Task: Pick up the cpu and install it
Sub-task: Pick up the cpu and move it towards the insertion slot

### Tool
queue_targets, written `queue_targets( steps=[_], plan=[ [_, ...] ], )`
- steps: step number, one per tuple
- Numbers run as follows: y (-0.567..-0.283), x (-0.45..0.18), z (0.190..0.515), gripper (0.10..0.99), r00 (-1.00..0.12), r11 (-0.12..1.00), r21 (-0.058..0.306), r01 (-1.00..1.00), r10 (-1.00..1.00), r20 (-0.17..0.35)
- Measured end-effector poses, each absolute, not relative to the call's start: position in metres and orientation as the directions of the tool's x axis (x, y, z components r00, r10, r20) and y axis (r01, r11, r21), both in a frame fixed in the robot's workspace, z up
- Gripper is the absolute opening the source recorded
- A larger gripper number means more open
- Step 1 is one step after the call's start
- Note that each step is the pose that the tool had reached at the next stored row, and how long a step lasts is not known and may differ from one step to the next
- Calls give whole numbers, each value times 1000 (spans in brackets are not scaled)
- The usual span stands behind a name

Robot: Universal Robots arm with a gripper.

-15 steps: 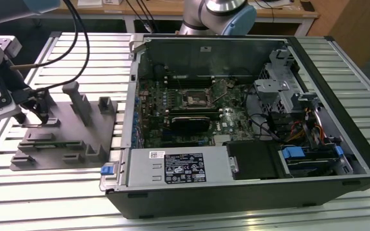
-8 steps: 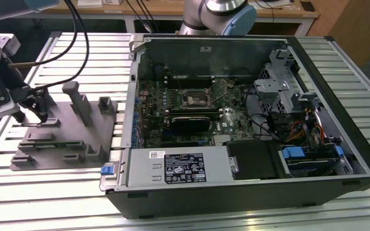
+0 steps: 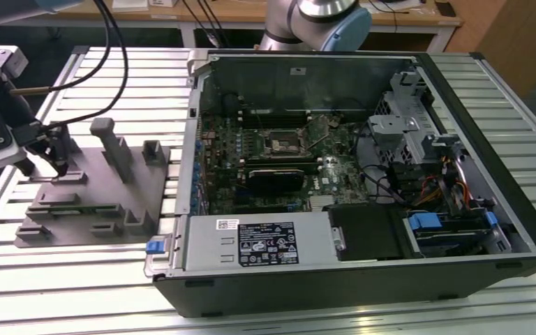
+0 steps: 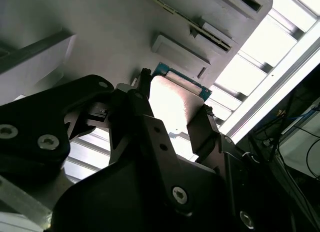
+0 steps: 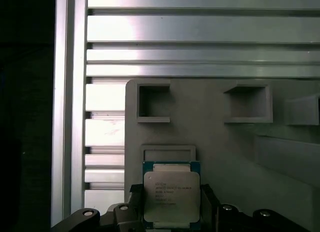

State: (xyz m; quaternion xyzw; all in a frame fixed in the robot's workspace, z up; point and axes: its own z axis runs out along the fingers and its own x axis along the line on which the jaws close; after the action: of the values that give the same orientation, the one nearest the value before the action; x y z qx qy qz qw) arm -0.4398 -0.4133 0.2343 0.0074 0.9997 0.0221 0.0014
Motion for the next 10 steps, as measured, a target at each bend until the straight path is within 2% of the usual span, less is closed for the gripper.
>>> queue_targets(
  steps=[10],
  plan=[
    [-413, -440, 243, 541, -1000, 999, 44, 15, 15, -2]
  ],
)
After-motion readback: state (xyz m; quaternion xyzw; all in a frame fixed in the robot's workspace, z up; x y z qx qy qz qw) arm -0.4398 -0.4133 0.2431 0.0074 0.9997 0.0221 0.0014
